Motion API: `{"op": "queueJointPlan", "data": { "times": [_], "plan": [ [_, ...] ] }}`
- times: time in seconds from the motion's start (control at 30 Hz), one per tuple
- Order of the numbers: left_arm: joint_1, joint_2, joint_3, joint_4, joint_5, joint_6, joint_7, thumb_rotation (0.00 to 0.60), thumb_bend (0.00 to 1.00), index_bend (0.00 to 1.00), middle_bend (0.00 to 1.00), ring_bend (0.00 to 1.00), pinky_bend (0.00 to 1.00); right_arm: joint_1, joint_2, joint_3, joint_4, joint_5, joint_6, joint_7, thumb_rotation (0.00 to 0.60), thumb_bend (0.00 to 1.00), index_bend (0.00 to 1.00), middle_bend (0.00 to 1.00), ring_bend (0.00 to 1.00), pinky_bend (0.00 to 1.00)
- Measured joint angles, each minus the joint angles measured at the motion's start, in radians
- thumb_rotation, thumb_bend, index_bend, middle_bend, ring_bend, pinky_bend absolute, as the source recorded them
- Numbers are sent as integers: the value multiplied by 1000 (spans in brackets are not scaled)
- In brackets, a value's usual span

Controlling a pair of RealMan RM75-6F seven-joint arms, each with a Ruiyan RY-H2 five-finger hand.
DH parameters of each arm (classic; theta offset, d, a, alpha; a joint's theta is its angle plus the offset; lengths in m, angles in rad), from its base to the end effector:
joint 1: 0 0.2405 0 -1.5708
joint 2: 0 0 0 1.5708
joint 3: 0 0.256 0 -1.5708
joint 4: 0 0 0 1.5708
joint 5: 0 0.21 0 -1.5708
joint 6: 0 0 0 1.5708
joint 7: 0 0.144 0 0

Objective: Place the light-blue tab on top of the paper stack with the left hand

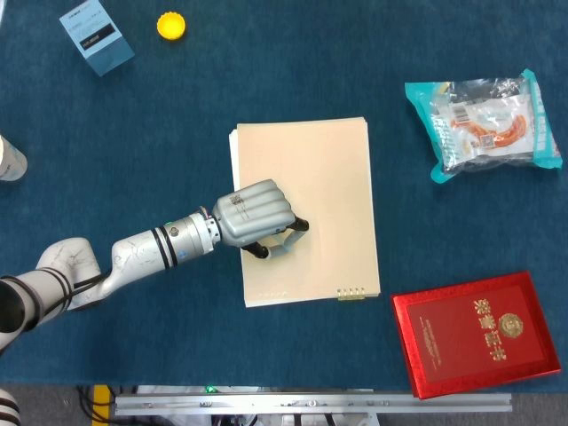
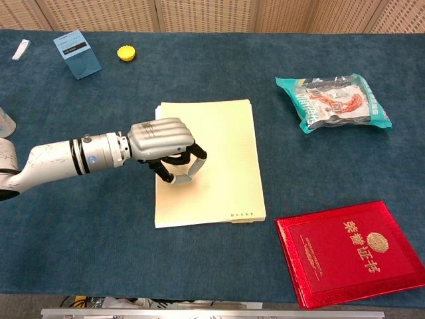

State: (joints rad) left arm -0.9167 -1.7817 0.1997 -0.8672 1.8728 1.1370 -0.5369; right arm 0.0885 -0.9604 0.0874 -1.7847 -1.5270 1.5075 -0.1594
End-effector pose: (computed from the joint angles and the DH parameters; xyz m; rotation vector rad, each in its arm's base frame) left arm -0.1462 0.3161 -0.0895 -2.5651 -0.7424 -1.1703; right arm -0.2771 -0.1871 0.1985 1.4300 -0.7300 0.8589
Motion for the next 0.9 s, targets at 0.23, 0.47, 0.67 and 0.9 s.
{"op": "queueJointPlan", "data": {
  "times": [0.23,0.47,0.67,0.9],
  "plan": [
    [5,-19,6,29,-14,-11,-18,600,340,538,952,947,931,-3,1,1,4,3,6,6,600,210,238,379,411,514],
    [10,-13,21,27,-16,-20,-14,600,340,457,934,950,931,-3,-4,1,11,2,6,13,600,209,238,379,411,513],
    [16,13,26,5,-21,-17,-3,600,340,383,919,948,930,-2,-7,2,14,-3,8,17,600,210,238,379,411,513],
    [23,54,30,-41,-29,-18,18,600,339,364,907,945,929,-3,-6,2,14,-8,14,20,600,210,238,379,412,514]
  ]
}}
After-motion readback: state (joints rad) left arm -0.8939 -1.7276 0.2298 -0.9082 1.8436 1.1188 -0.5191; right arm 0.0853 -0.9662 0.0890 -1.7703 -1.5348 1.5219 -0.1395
